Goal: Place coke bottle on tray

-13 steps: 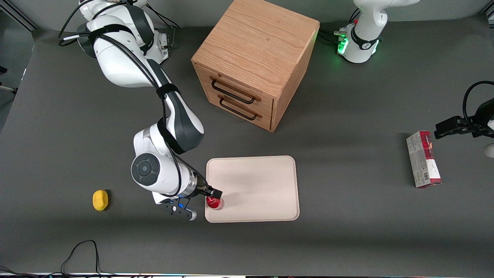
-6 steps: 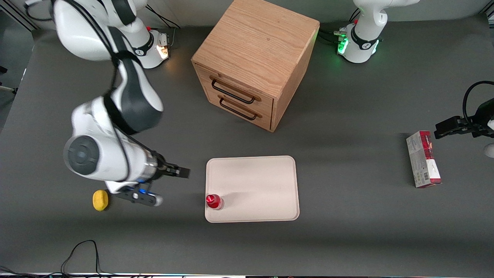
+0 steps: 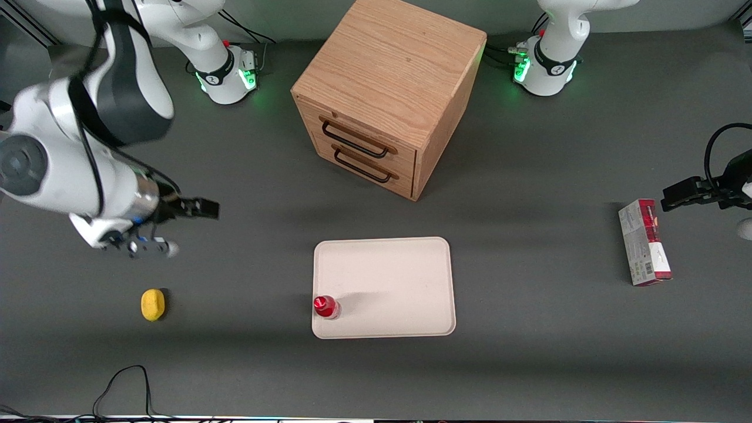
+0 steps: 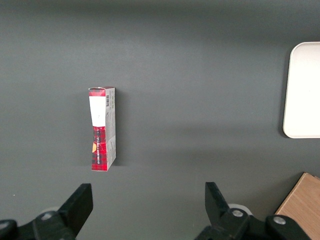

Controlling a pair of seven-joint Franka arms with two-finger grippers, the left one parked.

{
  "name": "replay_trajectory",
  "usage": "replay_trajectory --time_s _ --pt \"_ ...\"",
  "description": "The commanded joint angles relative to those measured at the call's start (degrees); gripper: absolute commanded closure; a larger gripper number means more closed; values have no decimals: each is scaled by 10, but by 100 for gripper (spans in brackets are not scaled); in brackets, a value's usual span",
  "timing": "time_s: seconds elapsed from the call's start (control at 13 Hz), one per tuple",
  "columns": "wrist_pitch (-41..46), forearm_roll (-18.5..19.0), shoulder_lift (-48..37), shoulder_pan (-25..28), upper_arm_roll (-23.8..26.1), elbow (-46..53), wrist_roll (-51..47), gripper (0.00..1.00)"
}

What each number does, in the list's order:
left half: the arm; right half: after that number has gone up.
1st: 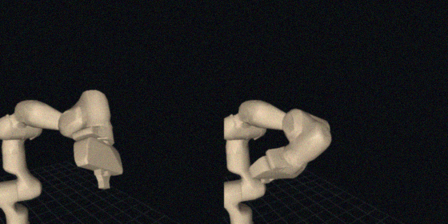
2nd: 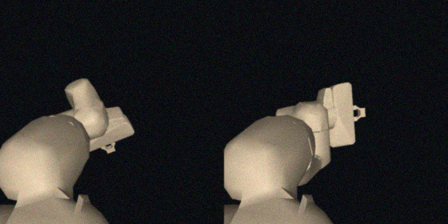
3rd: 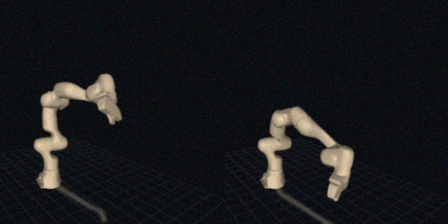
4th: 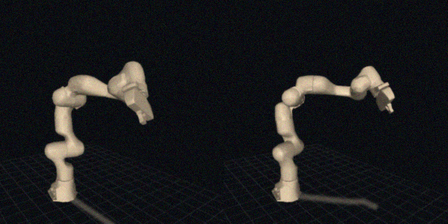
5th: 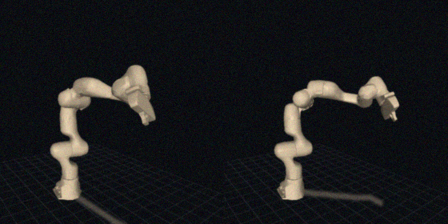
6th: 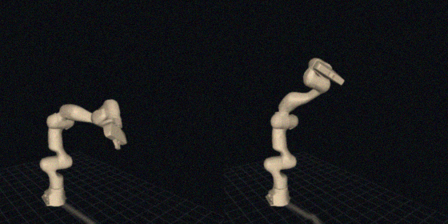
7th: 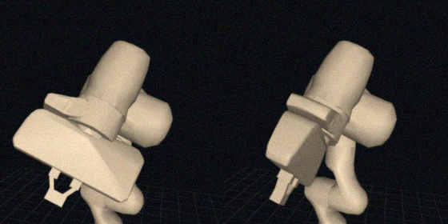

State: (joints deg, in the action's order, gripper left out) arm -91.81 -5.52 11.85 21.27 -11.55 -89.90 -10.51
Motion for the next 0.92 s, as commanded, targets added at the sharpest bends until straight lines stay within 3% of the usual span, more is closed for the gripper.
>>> replay_trajectory --time_s 0.0,0.23,0.38,0.54,0.85 --pt "-19 22 -95 7 -22 -99 78 0" --pt "17 34 -111 5 -31 -96 100 0" --pt "38 37 -107 -27 -21 -75 96 0" --pt "59 36 -103 -119 68 -49 98 0" --pt "66 30 -90 -165 100 -26 98 0"
